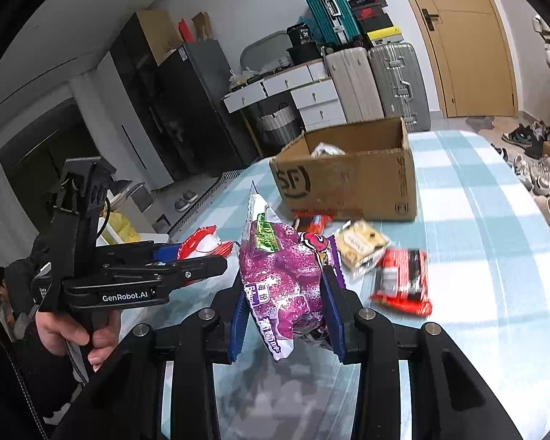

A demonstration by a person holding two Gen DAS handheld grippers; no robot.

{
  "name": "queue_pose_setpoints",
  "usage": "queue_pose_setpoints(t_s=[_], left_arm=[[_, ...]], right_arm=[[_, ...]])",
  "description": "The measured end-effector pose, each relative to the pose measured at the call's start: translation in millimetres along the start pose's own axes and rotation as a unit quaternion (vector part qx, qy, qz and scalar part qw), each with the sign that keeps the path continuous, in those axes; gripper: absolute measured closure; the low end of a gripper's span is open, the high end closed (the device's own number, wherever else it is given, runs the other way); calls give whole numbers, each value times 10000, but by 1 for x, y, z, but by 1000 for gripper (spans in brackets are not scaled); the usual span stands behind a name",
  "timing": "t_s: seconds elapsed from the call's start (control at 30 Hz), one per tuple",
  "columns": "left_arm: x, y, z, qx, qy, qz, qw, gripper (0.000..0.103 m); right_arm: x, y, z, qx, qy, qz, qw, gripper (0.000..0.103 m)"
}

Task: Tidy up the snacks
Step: 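Carry the purple candy bag and red-and-white bag over the box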

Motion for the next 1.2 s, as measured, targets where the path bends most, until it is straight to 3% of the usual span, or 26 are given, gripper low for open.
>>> queue_pose_setpoints(t_s=[0.6, 1.2], left_arm=[[-111, -12, 5, 178, -290, -13, 9994, 57], [-189, -2, 45, 102, -374, -212, 9990, 57]], right_arm=[[-93, -9, 9, -3, -264, -207, 9994, 66], [-164, -40, 43, 99, -301, -308, 9990, 66]])
Point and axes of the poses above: each gripper's, at about its wrist camera, not at the fingertips, and z roughly the way its jaws point, y to its left, x to its underside, the point moved 5 cm from there along z, roughly the way its jaws point, and after that the axes turned 9 degrees about -x, right-handed, at the moved point
